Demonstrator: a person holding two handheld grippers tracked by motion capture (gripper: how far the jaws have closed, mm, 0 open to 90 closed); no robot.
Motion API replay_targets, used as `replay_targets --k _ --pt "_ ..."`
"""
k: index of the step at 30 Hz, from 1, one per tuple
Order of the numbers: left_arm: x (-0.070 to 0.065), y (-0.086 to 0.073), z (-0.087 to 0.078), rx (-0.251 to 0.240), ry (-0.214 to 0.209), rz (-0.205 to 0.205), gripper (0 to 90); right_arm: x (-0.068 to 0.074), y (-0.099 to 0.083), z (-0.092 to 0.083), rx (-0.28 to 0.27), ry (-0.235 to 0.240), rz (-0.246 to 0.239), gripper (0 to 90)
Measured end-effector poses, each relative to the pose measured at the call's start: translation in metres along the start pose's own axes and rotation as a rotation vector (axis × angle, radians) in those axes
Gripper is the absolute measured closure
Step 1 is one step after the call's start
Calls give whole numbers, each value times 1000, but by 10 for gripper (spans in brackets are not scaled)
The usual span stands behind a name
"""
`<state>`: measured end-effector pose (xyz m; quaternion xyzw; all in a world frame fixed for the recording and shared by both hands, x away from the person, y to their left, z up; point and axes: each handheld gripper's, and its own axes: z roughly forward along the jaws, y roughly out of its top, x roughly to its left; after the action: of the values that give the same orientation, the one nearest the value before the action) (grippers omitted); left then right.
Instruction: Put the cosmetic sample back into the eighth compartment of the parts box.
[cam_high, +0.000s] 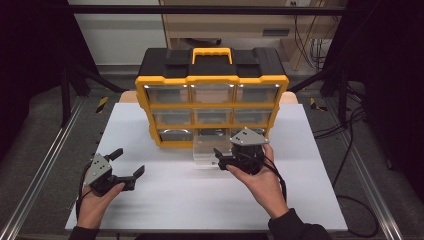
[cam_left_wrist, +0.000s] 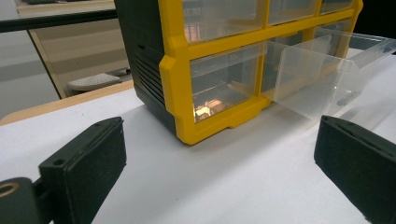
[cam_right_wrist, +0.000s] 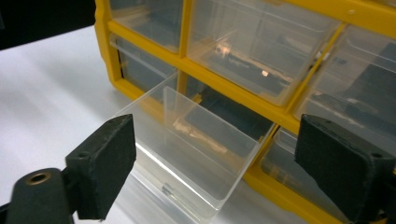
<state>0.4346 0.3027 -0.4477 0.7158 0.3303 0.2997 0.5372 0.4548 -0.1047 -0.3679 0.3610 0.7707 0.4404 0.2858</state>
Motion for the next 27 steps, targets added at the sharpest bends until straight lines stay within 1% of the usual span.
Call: replay_targets --k 1,2,3,10,14,17,21,24,27 --pt "0 0 0 0 0 0 22 0 0 0 0 0 0 117" --pt "0 0 0 0 0 0 22 -1 -2 -1 -9 1 22 114" --pt "0 0 0 0 1 0 22 -2 -4 -2 -12 -1 28 115" --pt "0 0 0 0 2 -2 22 -7 -12 -6 -18 -16 50 117" --pt "0 0 0 0 1 -2 22 -9 -19 -6 -15 -6 67 101" --pt "-1 0 0 0 1 -1 22 -10 -23 -7 -10 1 71 85" --pt "-1 0 0 -1 0 -1 22 -12 -28 -8 -20 0 76 70" --pt "-1 0 0 -1 1 -2 22 -14 -31 -9 -21 4 87 62" --pt "-1 0 0 -1 1 -2 22 -14 -34 -9 -18 5 87 62"
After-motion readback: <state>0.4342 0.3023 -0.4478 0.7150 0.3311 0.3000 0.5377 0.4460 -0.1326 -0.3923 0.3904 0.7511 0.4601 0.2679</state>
